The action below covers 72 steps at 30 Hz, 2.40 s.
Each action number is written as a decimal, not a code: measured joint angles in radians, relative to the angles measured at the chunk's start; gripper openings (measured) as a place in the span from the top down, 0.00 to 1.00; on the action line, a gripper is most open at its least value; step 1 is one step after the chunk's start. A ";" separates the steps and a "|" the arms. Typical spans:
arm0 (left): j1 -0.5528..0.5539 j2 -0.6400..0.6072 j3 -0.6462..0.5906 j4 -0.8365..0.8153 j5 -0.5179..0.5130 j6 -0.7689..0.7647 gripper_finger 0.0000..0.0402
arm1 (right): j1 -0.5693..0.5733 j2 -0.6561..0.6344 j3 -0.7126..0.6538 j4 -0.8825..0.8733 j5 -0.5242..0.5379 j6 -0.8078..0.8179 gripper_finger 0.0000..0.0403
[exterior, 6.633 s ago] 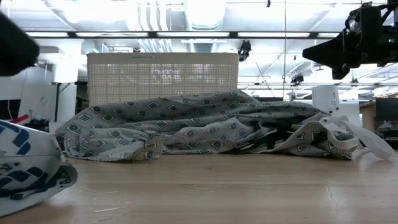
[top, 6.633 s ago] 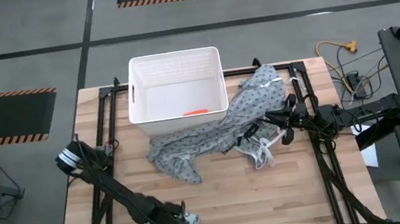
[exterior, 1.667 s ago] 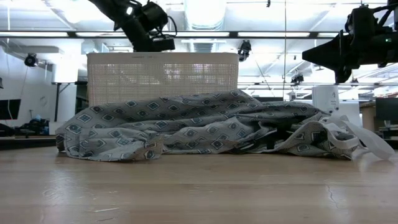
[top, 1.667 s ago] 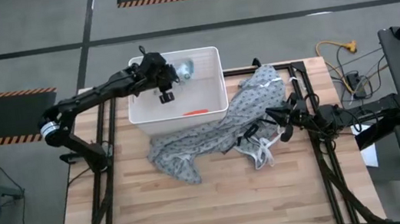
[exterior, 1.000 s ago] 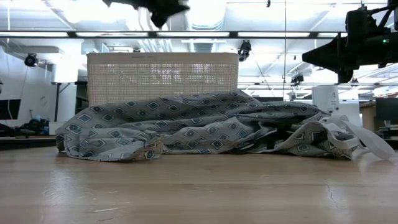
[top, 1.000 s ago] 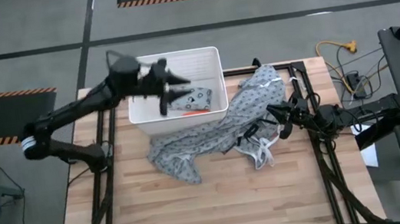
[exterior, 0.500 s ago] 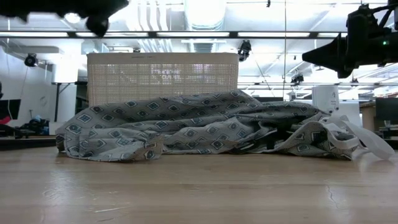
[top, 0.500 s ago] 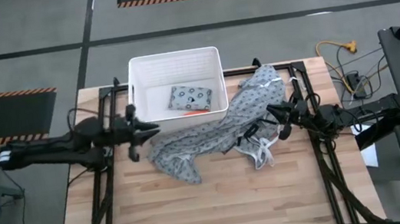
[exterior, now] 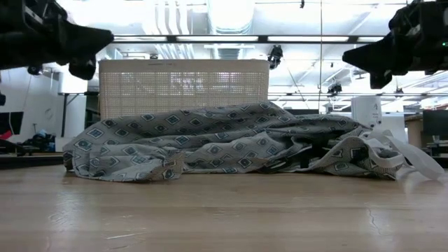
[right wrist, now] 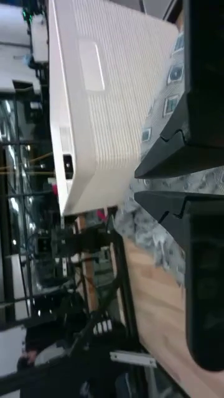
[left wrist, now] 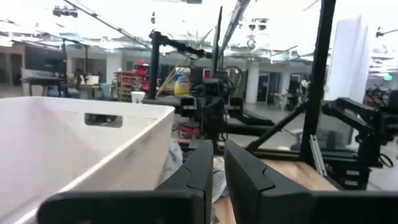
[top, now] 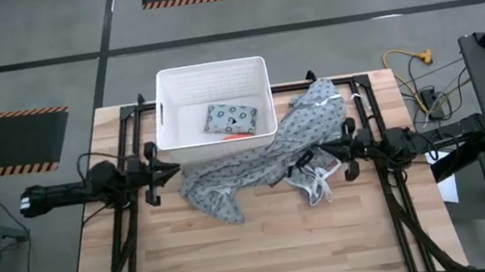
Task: Pick & place medical supplies in basket/bin
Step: Return to Home Position
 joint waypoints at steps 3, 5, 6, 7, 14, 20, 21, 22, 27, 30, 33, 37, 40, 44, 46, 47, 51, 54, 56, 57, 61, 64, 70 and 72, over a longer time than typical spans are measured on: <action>0.000 -0.045 0.015 -0.087 -0.004 0.000 0.96 | 0.000 0.002 0.000 -0.013 -0.022 0.008 0.92; 0.000 -0.057 0.014 -0.122 -0.003 0.000 0.96 | 0.000 0.004 0.000 -0.018 -0.023 0.007 0.92; 0.000 -0.061 0.011 -0.130 -0.003 0.000 0.96 | 0.000 0.005 0.000 -0.021 -0.022 0.003 0.92; 0.000 -0.064 0.006 -0.127 -0.003 0.000 0.96 | 0.000 0.005 0.000 -0.025 -0.022 -0.001 0.92; 0.000 -0.052 0.000 -0.137 -0.002 -0.001 0.96 | 0.000 0.007 0.000 -0.044 -0.049 0.032 0.92; 0.000 -0.052 0.000 -0.138 -0.002 -0.001 0.97 | 0.000 0.008 0.000 -0.053 -0.254 0.035 0.92; 0.000 -0.051 0.000 -0.138 -0.002 -0.001 0.96 | 0.000 0.008 0.000 -0.063 -0.270 0.035 0.92; 0.000 -0.050 0.000 -0.138 -0.002 -0.001 0.97 | 0.000 0.008 0.000 -0.069 -0.278 0.037 0.92; 0.000 -0.050 0.000 -0.139 -0.001 0.003 0.97 | 0.000 0.008 0.000 -0.090 -0.280 -0.018 0.92; 0.000 -0.050 0.000 -0.138 -0.001 0.003 0.97 | 0.000 0.008 0.000 -0.093 -0.279 -0.096 0.92; 0.001 -0.050 0.000 -0.139 -0.001 0.003 0.97 | 0.000 0.008 0.000 -0.095 -0.279 -0.160 0.92; 0.001 -0.050 0.000 -0.138 -0.001 0.003 0.97 | 0.000 0.008 0.000 -0.095 -0.279 -0.179 0.92; 0.001 -0.050 0.000 -0.138 -0.001 0.003 0.97 | 0.000 0.008 0.000 -0.095 -0.279 -0.162 0.92; 0.001 -0.050 0.000 -0.139 0.000 0.003 0.97 | 0.000 0.008 -0.001 -0.095 -0.279 -0.149 0.92; 0.001 -0.050 0.000 -0.139 -0.001 0.003 0.97 | 0.000 0.008 -0.001 -0.095 -0.279 -0.150 0.92; 0.001 -0.050 0.000 -0.139 -0.001 0.003 0.97 | 0.000 0.008 -0.001 -0.095 -0.279 -0.150 0.92; 0.001 -0.050 0.000 -0.139 -0.001 0.003 0.97 | 0.000 0.008 -0.001 -0.095 -0.279 -0.149 0.92; 0.001 -0.050 0.000 -0.139 -0.001 0.003 0.97 | 0.000 0.008 -0.001 -0.095 -0.279 -0.148 0.92; 0.001 -0.050 0.000 -0.139 -0.001 0.004 0.97 | 0.000 0.008 -0.001 -0.095 -0.279 -0.149 0.92; 0.001 -0.050 -0.001 -0.139 -0.001 0.003 0.97 | 0.000 0.008 -0.001 -0.095 -0.279 -0.148 0.92; 0.001 -0.050 -0.001 -0.139 -0.001 0.003 0.97 | 0.000 0.008 -0.001 -0.095 -0.279 -0.149 0.92; 0.001 -0.050 -0.001 -0.139 0.000 0.003 0.97 | 0.000 0.008 -0.001 -0.095 -0.279 -0.147 0.92; 0.001 -0.050 -0.001 -0.139 -0.001 0.003 0.97 | 0.000 0.008 -0.001 -0.095 -0.279 -0.147 0.92; 0.001 -0.050 -0.001 -0.139 -0.001 0.003 0.97 | 0.000 0.008 -0.001 -0.095 -0.279 -0.149 0.92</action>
